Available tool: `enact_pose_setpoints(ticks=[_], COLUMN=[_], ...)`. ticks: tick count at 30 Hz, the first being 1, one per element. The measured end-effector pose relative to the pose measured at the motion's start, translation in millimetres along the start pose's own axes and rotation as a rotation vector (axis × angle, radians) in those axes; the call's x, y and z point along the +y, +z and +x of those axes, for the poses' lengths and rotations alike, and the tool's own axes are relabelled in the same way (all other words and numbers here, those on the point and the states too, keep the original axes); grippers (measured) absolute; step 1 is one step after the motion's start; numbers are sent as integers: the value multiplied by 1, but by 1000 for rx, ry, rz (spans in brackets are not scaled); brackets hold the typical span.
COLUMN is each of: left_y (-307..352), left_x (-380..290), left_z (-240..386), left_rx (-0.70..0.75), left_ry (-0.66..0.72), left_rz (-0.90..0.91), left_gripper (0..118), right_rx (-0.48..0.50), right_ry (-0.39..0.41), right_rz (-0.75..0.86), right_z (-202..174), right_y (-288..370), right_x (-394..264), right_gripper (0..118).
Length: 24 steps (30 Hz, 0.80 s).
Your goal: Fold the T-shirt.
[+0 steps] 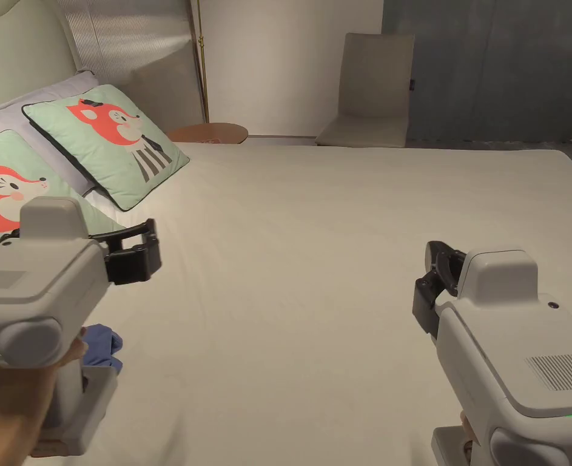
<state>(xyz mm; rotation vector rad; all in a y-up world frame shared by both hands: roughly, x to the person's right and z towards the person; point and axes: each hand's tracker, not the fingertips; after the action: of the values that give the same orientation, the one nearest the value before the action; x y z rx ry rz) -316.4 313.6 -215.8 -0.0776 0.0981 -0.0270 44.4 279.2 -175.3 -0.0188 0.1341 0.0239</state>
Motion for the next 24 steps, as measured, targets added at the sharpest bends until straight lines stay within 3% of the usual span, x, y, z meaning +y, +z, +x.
enact_pose_setpoints(ticks=[9,10,11,12,13,14,24], left_y=[28,30,31,35,34,34,37], left_x=[-26,-29,-31,-32,-33,-35,-38], left_z=[88,94,99,107,112,114,129], left_rx=[-78,-101,-110,-111,-125,-139,-203], left_ry=[35,31,30,25,11,7,45], left_rz=[215,233,238,233,222,204,158], left_gripper=[101,88,66,29,4,0,0], right_rx=[-119,-142,-157,-155,-164,-175,-212], right_ry=[43,52,57,55,53,51,36], right_rz=[79,78,73,77,77,76,72], right_z=[27,28,30,33,35,37,47], right_y=[34,36,37,39,39,40,44], right_x=[15,16,17,17,17,17,16], right_gripper=[1,1,1,1,1,1,1])
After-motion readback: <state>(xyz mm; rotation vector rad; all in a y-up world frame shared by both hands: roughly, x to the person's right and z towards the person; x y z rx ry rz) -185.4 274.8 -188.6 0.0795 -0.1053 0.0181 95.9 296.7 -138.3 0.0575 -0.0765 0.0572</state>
